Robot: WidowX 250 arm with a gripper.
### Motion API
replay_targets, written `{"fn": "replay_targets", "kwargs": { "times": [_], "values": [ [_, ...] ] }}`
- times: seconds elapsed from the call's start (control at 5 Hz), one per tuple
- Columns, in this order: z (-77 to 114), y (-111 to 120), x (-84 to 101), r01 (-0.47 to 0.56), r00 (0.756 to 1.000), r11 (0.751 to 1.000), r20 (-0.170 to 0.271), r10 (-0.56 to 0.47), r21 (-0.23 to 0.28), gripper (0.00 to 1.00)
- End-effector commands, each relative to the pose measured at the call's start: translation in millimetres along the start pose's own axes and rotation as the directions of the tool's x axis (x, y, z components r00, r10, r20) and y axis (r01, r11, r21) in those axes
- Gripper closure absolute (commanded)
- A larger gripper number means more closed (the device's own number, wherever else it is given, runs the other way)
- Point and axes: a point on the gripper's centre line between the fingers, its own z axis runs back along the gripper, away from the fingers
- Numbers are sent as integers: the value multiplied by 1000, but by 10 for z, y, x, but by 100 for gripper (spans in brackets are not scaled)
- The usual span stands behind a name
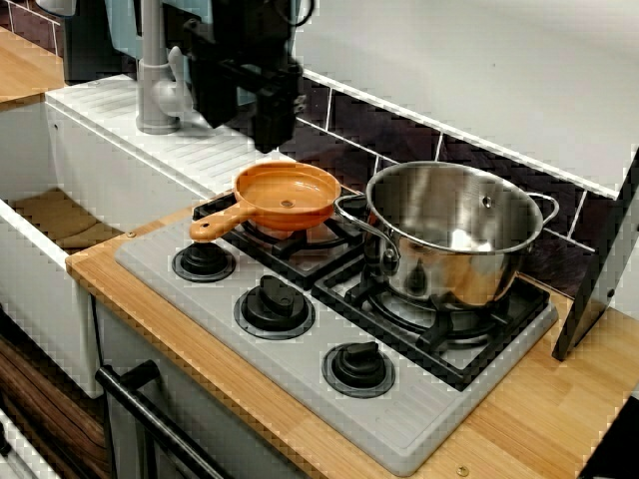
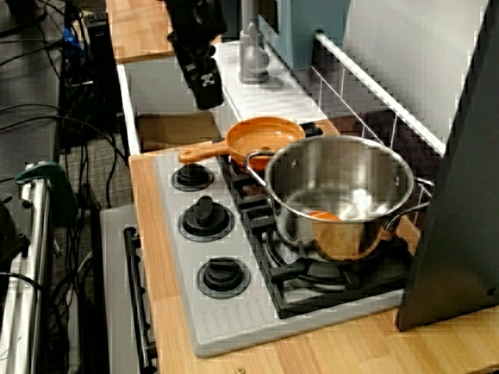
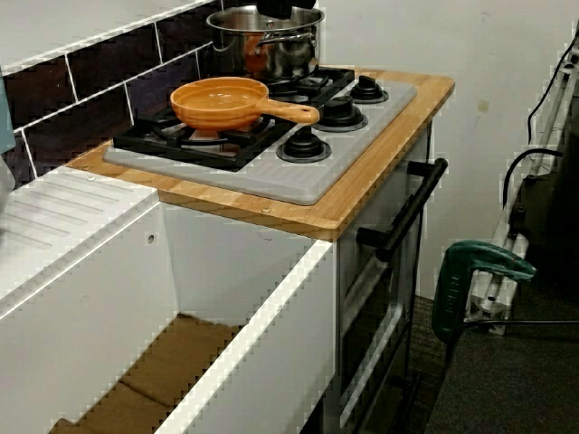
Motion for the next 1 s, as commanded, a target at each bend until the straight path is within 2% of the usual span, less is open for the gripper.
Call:
{"fn": "replay_targets", "kwargs": {
  "times": [0.0,0.2,0.4,0.6,0.8],
  "values": [
    [207,-190,236,0,1000,1000,27,0,-26,0],
    [176,-275,368,0,1000,999,14,0,-44,0],
    [42,-337,510,-12,1000,997,-5,12,-79,0],
    [-54,-405,572,-31,999,994,10,32,-107,0],
    [-113,-493,624,-35,999,994,6,36,-105,0]
  ]
}}
